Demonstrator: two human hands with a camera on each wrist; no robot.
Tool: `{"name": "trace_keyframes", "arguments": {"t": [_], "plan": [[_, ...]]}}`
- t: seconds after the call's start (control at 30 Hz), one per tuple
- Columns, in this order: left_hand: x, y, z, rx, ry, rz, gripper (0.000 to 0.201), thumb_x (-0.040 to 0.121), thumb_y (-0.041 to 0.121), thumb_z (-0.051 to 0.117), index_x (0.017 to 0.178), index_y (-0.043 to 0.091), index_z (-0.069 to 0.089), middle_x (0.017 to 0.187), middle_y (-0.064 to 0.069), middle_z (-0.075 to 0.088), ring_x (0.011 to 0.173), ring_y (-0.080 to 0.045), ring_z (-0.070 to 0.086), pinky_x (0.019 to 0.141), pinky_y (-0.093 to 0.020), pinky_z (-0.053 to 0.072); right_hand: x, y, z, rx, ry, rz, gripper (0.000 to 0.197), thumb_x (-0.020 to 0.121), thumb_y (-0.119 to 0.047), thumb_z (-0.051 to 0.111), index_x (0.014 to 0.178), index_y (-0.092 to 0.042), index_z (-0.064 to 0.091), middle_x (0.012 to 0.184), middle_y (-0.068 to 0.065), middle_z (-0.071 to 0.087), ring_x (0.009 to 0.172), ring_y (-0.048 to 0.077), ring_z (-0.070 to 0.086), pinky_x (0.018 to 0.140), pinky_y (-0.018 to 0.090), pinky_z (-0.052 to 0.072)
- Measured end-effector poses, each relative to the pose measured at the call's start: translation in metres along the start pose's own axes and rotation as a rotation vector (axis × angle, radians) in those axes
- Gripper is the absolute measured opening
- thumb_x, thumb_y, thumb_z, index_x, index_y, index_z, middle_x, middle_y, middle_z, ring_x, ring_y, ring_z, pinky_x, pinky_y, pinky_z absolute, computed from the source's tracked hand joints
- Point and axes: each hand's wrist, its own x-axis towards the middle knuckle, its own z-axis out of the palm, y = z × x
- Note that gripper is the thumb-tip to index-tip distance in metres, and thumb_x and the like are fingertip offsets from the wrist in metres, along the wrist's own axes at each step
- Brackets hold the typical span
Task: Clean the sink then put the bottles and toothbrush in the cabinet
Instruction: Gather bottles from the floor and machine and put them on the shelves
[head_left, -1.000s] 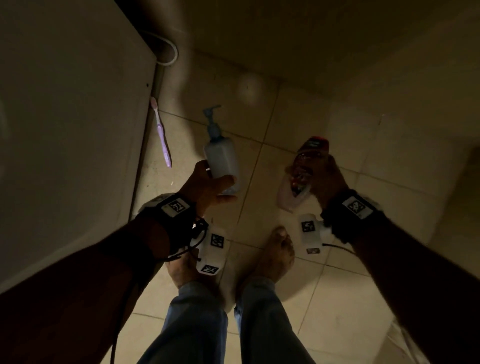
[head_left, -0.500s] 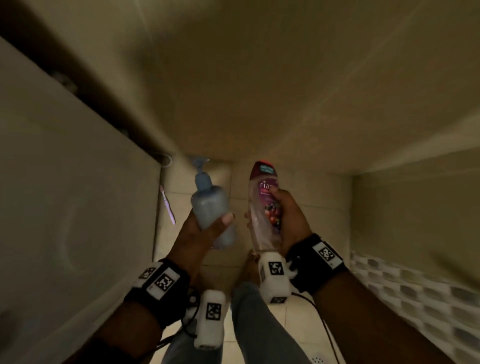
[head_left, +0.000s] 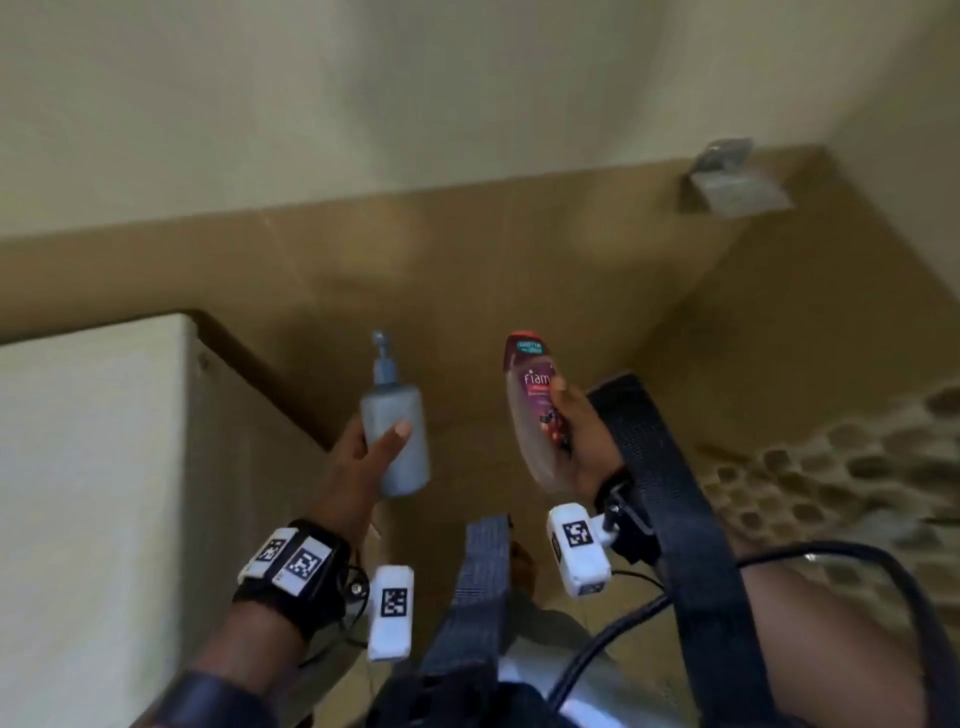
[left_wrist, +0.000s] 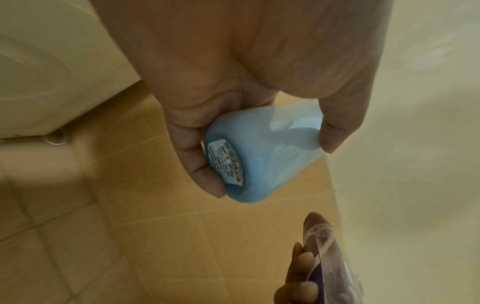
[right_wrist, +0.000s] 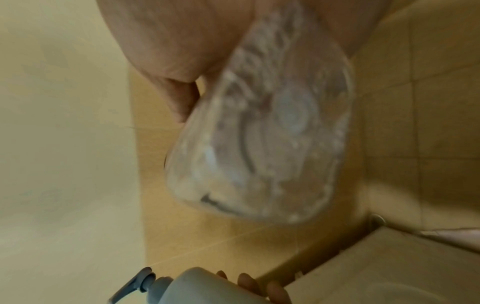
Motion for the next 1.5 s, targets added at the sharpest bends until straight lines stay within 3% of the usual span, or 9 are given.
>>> {"name": "trace_keyframes", "arguments": {"t": [0.1, 0.2, 0.33, 0.6, 0.8, 1.0, 1.17, 1.27, 1.5], "plan": [[-0.02, 0.007, 0.012, 0.055, -0.088, 0.047, 0.088, 0.048, 0.065, 0.089, 0.122, 0.024, 0.065, 0.115, -0.014, 0.07, 0.104, -0.034, 0.067, 0.085, -0.053, 0.057, -0.076, -0.01, -0.004, 0.065, 0.03, -0.096, 0.031, 0.083, -0.056, 0.066, 0.098, -0.03, 0.075, 0.09, 0.004, 0.073, 0.076, 0.018, 0.069, 0.07, 0.036, 0.057], [-0.043, 0.006, 0.03, 0.141, -0.251, 0.068, 0.093, 0.043, 0.068, 0.089, 0.118, 0.019, 0.065, 0.108, -0.018, 0.07, 0.095, -0.035, 0.069, 0.081, -0.051, 0.056, -0.144, 0.006, -0.016, 0.195, 0.208, -0.287, 0.034, 0.084, -0.034, 0.067, 0.106, -0.009, 0.062, 0.086, 0.013, 0.075, 0.069, 0.028, 0.073, 0.061, 0.041, 0.06], [-0.08, -0.003, 0.062, 0.257, -0.453, 0.076, 0.091, 0.043, 0.072, 0.086, 0.112, 0.018, 0.064, 0.095, -0.015, 0.072, 0.079, -0.028, 0.072, 0.066, -0.042, 0.058, -0.229, 0.037, -0.045, 0.261, 0.411, -0.438, 0.046, 0.078, -0.032, 0.07, 0.114, -0.006, 0.06, 0.101, 0.016, 0.073, 0.09, 0.033, 0.069, 0.087, 0.057, 0.055], [-0.188, -0.031, 0.186, 0.397, -0.912, 0.111, 0.072, 0.056, 0.07, 0.08, 0.108, 0.022, 0.067, 0.092, -0.014, 0.074, 0.078, -0.034, 0.072, 0.069, -0.047, 0.058, -0.43, 0.099, -0.136, 0.447, 0.851, -0.715, 0.018, 0.094, -0.014, 0.06, 0.108, -0.004, 0.062, 0.093, 0.013, 0.072, 0.076, 0.023, 0.07, 0.073, 0.036, 0.059], [-0.315, -0.09, 0.271, 0.504, -1.143, 0.117, 0.044, 0.075, 0.044, 0.075, 0.107, 0.014, 0.068, 0.098, -0.022, 0.073, 0.082, -0.038, 0.071, 0.077, -0.048, 0.058, -0.582, 0.188, -0.18, 0.676, 1.015, -0.838, 0.026, 0.101, -0.02, 0.053, 0.12, -0.005, 0.062, 0.104, 0.017, 0.071, 0.086, 0.027, 0.068, 0.083, 0.041, 0.056], [-0.468, -0.197, 0.323, 0.606, -1.323, 0.132, 0.055, 0.07, 0.036, 0.077, 0.116, 0.008, 0.065, 0.088, -0.019, 0.076, 0.076, -0.038, 0.074, 0.082, -0.053, 0.057, -0.731, 0.311, -0.219, 0.824, 1.101, -0.945, 0.038, 0.09, -0.031, 0.066, 0.118, -0.005, 0.064, 0.102, 0.019, 0.07, 0.09, 0.029, 0.067, 0.08, 0.042, 0.057], [-0.606, -0.299, 0.339, 0.771, -1.45, 0.257, 0.081, 0.053, 0.067, 0.087, 0.116, 0.021, 0.066, 0.097, -0.01, 0.077, 0.092, -0.03, 0.075, 0.092, -0.055, 0.055, -0.854, 0.414, -0.259, 0.808, 1.217, -1.005, 0.071, 0.063, -0.036, 0.092, 0.121, -0.006, 0.064, 0.117, 0.025, 0.068, 0.099, 0.036, 0.068, 0.087, 0.045, 0.057], [-0.684, -0.326, 0.347, 0.766, -1.514, 0.261, 0.065, 0.064, 0.056, 0.086, 0.115, 0.02, 0.068, 0.099, -0.004, 0.077, 0.097, -0.023, 0.074, 0.092, -0.045, 0.056, -0.916, 0.457, -0.271, 0.849, 1.254, -1.033, 0.08, 0.053, -0.036, 0.095, 0.121, -0.008, 0.063, 0.116, 0.024, 0.07, 0.1, 0.036, 0.069, 0.08, 0.042, 0.06], [-0.804, -0.321, 0.372, 0.706, -1.649, 0.21, 0.047, 0.08, 0.041, 0.076, 0.122, 0.034, 0.055, 0.112, 0.003, 0.071, 0.105, -0.012, 0.068, 0.089, -0.029, 0.053, -1.025, 0.489, -0.289, 0.906, 1.281, -1.048, 0.048, 0.08, -0.022, 0.07, 0.126, -0.015, 0.06, 0.118, 0.019, 0.071, 0.099, 0.033, 0.071, 0.08, 0.041, 0.059]]}}
